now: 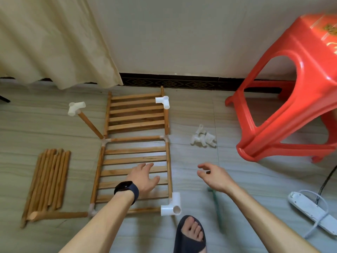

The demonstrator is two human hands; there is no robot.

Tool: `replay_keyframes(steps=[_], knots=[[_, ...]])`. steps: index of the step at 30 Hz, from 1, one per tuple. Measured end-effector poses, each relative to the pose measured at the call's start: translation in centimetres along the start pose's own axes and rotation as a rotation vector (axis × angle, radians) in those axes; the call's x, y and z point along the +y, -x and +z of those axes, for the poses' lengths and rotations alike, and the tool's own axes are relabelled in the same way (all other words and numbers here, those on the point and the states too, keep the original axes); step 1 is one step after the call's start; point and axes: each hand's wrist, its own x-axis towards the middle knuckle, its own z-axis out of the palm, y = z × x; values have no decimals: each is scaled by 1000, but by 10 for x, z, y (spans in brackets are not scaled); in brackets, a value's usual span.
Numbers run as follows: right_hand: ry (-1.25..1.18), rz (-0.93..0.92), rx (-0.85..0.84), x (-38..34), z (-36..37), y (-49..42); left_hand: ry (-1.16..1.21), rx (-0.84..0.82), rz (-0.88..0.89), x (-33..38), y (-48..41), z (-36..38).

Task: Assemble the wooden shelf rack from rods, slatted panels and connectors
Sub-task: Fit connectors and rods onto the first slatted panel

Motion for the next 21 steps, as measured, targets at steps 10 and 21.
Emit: replay_keyframes(steps=[10, 21], knots=[[363, 13, 89, 1, -4, -131, -600, -271, 148, -30, -78, 57], [383, -60, 92, 10, 16, -179, -396, -306, 104, -27, -87, 86]])
